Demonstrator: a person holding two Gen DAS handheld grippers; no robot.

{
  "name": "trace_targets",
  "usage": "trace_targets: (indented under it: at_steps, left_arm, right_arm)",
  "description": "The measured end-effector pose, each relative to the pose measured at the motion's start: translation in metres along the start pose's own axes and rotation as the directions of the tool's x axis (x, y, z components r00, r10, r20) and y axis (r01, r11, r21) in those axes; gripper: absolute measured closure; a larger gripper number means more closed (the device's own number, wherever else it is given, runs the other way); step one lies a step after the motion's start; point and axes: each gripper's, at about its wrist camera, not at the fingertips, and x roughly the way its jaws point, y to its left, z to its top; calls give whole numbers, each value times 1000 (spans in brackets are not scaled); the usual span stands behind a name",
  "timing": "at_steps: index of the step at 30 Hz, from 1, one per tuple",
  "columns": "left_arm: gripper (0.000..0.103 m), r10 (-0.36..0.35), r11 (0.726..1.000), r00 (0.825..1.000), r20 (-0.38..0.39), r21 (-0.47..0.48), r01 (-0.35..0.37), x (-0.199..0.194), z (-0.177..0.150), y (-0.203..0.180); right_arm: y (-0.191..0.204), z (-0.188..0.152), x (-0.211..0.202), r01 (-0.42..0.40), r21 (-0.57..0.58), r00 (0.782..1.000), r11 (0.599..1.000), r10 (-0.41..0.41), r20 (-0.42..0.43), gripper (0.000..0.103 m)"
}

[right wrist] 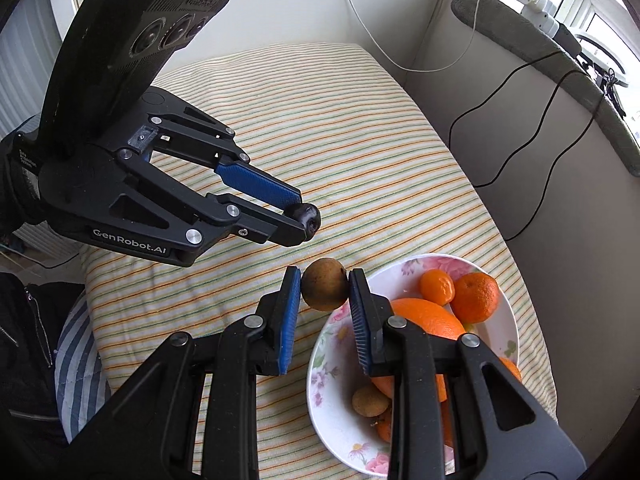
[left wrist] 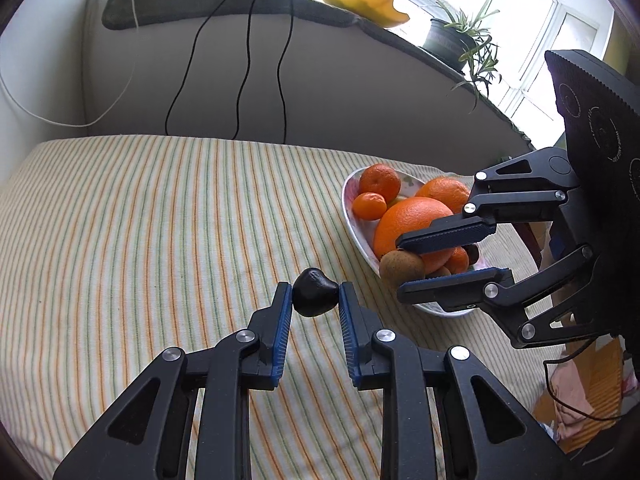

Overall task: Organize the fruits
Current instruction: 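Lift and carry the kiwi and plum over the plate with both grippers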

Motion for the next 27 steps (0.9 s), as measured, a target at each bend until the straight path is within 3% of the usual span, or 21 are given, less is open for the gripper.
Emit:
trace_targets:
  at_steps: [12, 27]
  left_arm:
    - [81, -44, 996, 999, -6, 79, 45, 13, 11, -54]
    - [81, -44, 983, 998, -51, 177, 52, 33, 4, -96]
  right_arm:
    - [-43, -40, -52, 56, 133, 995, 990, -66, 74, 77]
    - [-102, -67, -52, 55, 275, 991, 960, -87, 105, 77]
